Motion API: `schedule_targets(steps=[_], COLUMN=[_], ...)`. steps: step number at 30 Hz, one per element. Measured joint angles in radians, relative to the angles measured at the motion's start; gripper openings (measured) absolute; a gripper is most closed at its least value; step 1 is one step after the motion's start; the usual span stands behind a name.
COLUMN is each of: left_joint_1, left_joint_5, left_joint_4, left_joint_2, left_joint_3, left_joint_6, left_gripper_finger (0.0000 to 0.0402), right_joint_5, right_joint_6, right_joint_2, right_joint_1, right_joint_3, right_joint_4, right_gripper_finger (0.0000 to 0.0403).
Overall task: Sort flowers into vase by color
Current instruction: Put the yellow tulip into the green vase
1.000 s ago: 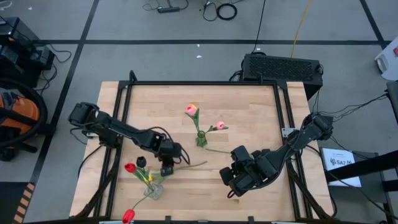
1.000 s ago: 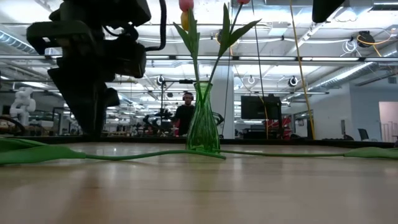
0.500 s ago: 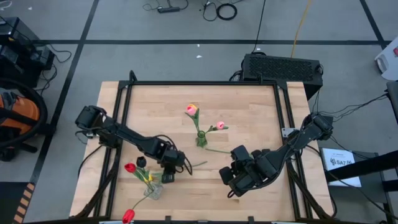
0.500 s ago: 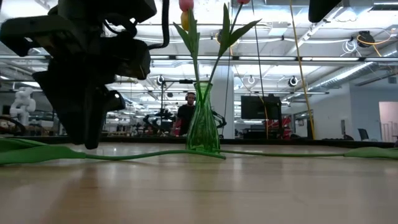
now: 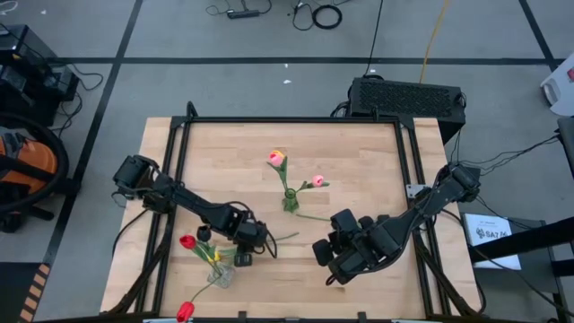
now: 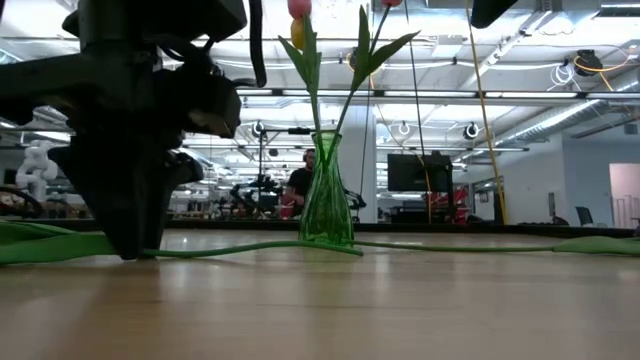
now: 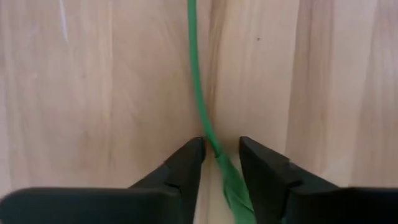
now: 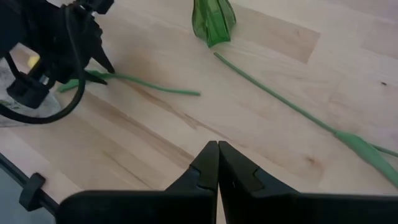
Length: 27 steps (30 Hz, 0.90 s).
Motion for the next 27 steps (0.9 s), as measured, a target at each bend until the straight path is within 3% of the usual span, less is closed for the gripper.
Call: schedule_targets(steps=[6, 12, 16, 22, 27], left_joint_1=[0.014, 0.054, 0.092, 0.177, 0.267], left_joint_5=[-0.007, 0.024, -0.016, -0.12, -0.131], left_joint_4=[-0.021, -0.073, -0.15, -0.297, -0.363], left_joint_2=[0.001, -0.019, -0.063, -0.127, -0.143], left_joint_3=[-0.001, -0.001, -0.009, -0.009, -0.008], left_joint_6=[0.075, 0.155, 0.248, 0.455, 0.664], left_gripper_finger=[0.0016, 0.001, 0.0005, 0.0003, 0.0003], right_joint_5=[0.01, 0.011, 0.012, 0.016, 0.065], right_joint_6=[-0.004, -0.006, -0.012, -0.034, -0.034], right_joint_2=[0.0, 0.0, 0.0, 0.0, 0.0], right_joint_1=[0.0, 0.0, 0.0, 0.0, 0.0], right_joint_3=[0.0, 0.0, 0.0, 0.0, 0.0], right_joint_4=[0.002, 0.002, 0.001, 0.001, -0.003], right_gripper_finger=[0.0, 0.0, 0.0, 0.0, 0.0])
